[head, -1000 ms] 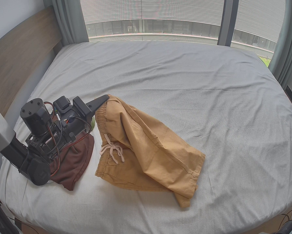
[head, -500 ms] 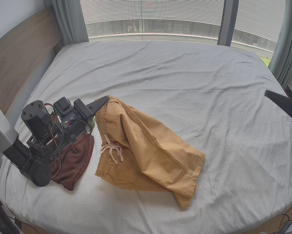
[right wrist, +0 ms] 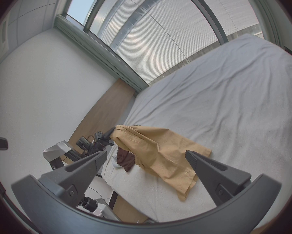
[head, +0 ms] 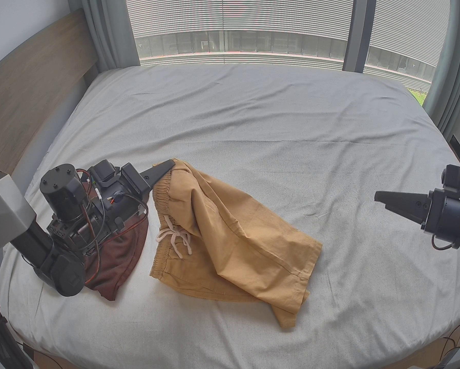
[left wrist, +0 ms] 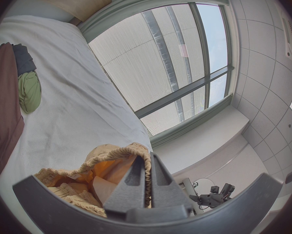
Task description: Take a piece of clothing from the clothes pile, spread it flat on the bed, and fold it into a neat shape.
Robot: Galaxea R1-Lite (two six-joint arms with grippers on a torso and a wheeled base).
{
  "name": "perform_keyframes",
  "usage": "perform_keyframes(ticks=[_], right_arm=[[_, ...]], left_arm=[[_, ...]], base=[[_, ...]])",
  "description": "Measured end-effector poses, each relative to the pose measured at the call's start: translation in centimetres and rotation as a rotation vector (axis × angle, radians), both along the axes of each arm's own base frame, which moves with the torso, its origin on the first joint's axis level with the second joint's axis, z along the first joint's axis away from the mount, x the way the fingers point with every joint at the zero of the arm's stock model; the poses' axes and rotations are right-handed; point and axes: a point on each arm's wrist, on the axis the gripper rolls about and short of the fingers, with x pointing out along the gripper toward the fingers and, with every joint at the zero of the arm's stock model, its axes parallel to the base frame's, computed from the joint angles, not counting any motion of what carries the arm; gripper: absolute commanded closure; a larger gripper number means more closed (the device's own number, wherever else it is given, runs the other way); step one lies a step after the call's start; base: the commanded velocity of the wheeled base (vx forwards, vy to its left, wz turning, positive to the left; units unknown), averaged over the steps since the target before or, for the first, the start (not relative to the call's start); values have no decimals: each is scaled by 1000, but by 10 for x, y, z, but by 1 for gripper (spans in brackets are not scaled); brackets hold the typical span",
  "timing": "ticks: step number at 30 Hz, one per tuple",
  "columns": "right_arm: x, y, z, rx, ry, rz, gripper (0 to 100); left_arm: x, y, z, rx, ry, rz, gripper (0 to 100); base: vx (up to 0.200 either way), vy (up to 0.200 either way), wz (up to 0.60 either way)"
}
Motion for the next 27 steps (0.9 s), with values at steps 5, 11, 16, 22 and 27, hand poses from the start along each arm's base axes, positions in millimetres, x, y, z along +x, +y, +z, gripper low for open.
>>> perform_keyframes(ticks=[5,11,16,22,27], right_arm=[[15,-1,-22,-13,88,-4,0],[31,2,-45,-16,109,-3,0],[40,6,-69,-29,174,6,0],[53,10,-91,-36,218,9,0],[62,14,-109,-44,255,12,0]], left_arm=[[0,0,1,-1,-1,-3,100],[-1,-1,1,-1,-1,-6,100],[-1,-1,1,-1,-3,-6,100],[-1,-1,2,-2,-4,-6,100],[-1,-1,2,-2,-5,-4,100]], base=[[0,0,0],[0,0,0],[0,0,0],[0,0,0],[0,0,0]])
